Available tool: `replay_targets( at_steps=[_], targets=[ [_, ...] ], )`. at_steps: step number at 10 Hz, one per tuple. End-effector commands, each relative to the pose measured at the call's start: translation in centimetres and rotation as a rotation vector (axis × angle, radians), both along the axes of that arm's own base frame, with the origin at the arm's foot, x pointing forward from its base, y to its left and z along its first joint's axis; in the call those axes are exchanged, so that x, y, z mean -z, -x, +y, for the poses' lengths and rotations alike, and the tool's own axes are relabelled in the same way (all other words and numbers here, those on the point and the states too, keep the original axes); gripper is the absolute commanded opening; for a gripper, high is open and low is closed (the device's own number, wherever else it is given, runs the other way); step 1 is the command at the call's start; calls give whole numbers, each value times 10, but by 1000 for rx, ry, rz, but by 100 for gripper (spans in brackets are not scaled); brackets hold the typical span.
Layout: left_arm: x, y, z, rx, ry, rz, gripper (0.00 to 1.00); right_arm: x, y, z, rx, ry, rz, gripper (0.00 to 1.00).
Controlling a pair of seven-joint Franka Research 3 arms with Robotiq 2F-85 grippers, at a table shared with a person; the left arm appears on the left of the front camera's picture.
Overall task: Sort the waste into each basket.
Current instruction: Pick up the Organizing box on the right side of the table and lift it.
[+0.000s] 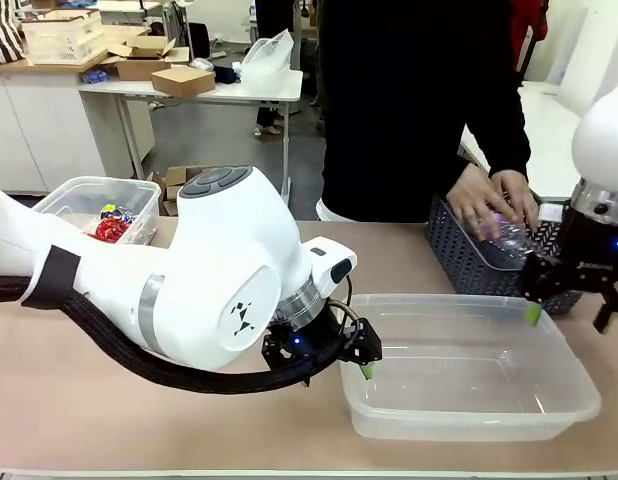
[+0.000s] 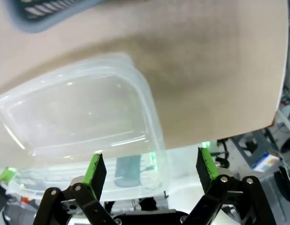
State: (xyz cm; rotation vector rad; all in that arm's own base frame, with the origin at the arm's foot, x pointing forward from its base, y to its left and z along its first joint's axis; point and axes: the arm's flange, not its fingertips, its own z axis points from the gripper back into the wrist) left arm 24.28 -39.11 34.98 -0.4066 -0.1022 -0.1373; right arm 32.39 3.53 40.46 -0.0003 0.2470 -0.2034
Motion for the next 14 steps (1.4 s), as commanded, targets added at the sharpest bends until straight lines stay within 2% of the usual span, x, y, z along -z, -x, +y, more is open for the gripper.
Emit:
replay_targets(
  at_steps=[1, 4, 8, 9, 10, 11, 13, 14],
  targets=[
    [3, -9, -6, -20, -11, -8, 100, 53, 22, -18, -18, -42, 71, 100],
    [10, -19, -15, -10, -28, 4, 100, 89, 30, -14, -19, -81, 102, 100],
    [15, -19, -16, 2, -19, 23, 100, 81, 36, -17, -54, -76, 97, 100],
    [14, -19, -15, -1, -24, 24, 52, 80, 37, -17, -69, -79, 94, 41],
    [13, -19, -14, 7, -21, 29, 42, 79, 37, -16, -81, -87, 101, 40],
    [12, -18, -13, 3, -22, 23, 0, 80, 37, -15, -89, -78, 109, 0],
    [12, -15, -13, 33, 2, 50, 0, 84, 34, -11, -107, -55, 126, 0],
    [11, -13, -13, 29, -5, 39, 16, 83, 34, -11, -109, -56, 122, 14]
  ],
)
